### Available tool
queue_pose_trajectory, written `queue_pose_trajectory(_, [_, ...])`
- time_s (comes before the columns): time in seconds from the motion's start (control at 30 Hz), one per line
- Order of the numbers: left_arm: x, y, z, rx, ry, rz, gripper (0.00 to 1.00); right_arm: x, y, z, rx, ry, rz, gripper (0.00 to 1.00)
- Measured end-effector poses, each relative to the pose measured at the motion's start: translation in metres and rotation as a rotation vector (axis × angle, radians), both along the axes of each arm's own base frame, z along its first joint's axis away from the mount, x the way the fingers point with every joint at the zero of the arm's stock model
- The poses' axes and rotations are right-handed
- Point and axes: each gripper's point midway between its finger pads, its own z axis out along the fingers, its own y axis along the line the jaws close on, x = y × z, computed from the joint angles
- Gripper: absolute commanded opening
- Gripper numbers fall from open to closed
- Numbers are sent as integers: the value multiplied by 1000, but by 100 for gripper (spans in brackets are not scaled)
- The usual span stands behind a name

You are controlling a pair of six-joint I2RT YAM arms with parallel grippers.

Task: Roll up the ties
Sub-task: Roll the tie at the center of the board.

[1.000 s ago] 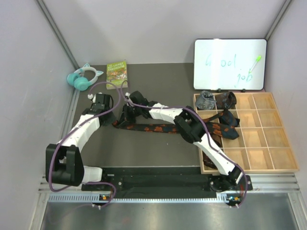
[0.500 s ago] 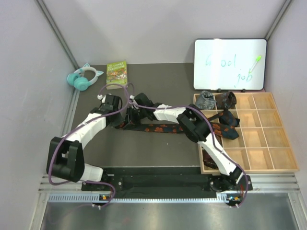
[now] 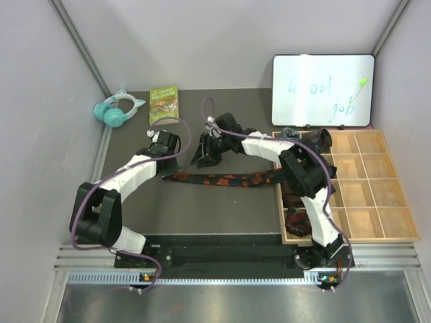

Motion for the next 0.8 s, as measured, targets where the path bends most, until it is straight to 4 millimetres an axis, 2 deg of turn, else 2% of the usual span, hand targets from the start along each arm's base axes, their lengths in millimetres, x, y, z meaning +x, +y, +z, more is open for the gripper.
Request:
queue_pose_trajectory(0.13, [3,-10,-4,8,10,-28,8,9,-29,13,-3,-11,-49,44])
queue_pose_trajectory(0.27, [4,-19,-11,12,30,-52,13,15,-47,9,-24,-7,-79,44])
queue_pose_trajectory(0.43, [1,-30,-16,6,48,-92,40,12,-52,1,-52,8,-84,44])
queue_pose_trajectory(0.53, [1,-34,-14,3,44,-109,49,12,-51,2,-51,7,-83,44])
queue_pose_trajectory(0.67, [4,-35,-11,5,37,-118,52,12,-51,3,-51,5,-84,44])
queue_pose_trajectory(0.8, [6,-35,-8,8,31,-120,48,11,-50,5,-50,0,-82,44])
